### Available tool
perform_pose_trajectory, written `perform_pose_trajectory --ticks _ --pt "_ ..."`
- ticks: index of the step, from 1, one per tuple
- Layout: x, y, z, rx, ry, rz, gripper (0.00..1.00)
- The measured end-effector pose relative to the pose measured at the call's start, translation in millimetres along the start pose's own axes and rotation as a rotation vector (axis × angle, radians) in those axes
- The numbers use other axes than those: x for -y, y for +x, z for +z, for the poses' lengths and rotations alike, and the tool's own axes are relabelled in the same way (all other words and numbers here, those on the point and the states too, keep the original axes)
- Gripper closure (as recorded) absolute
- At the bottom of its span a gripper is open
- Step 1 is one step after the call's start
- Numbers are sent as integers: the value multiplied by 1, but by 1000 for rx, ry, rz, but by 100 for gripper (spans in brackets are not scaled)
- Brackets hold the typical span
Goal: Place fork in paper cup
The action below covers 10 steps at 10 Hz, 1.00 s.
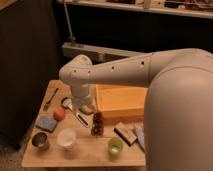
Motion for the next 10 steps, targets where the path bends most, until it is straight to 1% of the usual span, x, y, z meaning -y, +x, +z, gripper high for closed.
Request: perform_pose_trajectory --ticks 1,2,3,4,5,6,10 --pt "-3 -8 -11 53 -64 3 35" --pt "-6 -15 -20 84 -130 6 35" --pt "-11 -25 -26 108 -221 10 35" --pt "-20 -37 -33 136 -304 10 35" --pt "-33 -46 -38 163 -343 8 35" --pt "-36 -50 -41 177 -358 9 35" --pt "-38 -50 -40 176 -358 6 35"
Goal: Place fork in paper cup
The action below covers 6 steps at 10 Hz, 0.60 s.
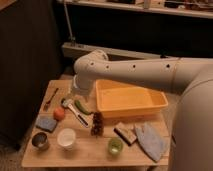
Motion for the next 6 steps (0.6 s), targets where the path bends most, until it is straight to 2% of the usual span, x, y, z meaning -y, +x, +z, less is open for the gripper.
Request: perform_pose_trajectory --ticks 3,6 --pt "-3 -10 3 3 2 -12 35" --pt "-40 -47 27 4 26 -47 35"
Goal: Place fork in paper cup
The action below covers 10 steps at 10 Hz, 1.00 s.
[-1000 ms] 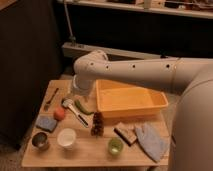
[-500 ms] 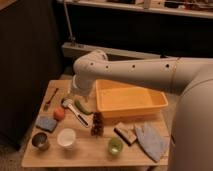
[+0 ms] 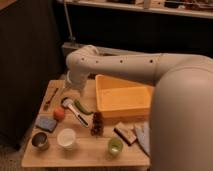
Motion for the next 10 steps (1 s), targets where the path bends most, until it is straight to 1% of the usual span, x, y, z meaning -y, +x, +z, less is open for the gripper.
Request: perform_pose_trajectory --ticks 1,2,3,5,6,7,8,9,10 --pt "-16 -11 8 0 3 -15 35" --pt "-43 -26 18 -2 -3 -35 35" --pt "-58 -35 25 -4 -9 -50 35" --pt "-90 -55 39 -9 -37 -75 35" --pt "-103 -62 50 -14 -48 -94 35" --pt "-111 -66 61 -19 -54 -101 35" --pt "-116 -67 77 -31 -57 -109 35" --pt "-118 -64 94 -42 -51 -119 35" --pt "-119 -60 113 -54 -35 -132 35"
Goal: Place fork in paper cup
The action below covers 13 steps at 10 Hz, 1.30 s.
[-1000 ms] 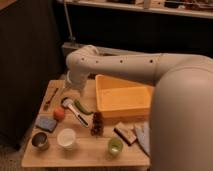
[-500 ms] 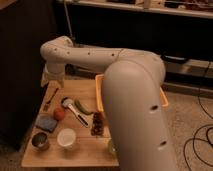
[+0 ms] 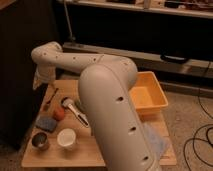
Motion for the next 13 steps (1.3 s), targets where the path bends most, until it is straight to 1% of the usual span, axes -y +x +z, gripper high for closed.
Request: perform_pose_trajectory --ticks 2,4,6,8,10,11,13 --pt "-9 13 42 -44 17 -20 35" --pt "-4 15 67 -67 42 -16 35" --pt "-9 17 90 -98 72 -8 35" --pt "-1 14 104 -114 86 27 35" --pt "-1 11 114 -125 120 56 35" --pt "1 10 118 -130 131 73 35" --pt "10 8 126 -139 139 120 35"
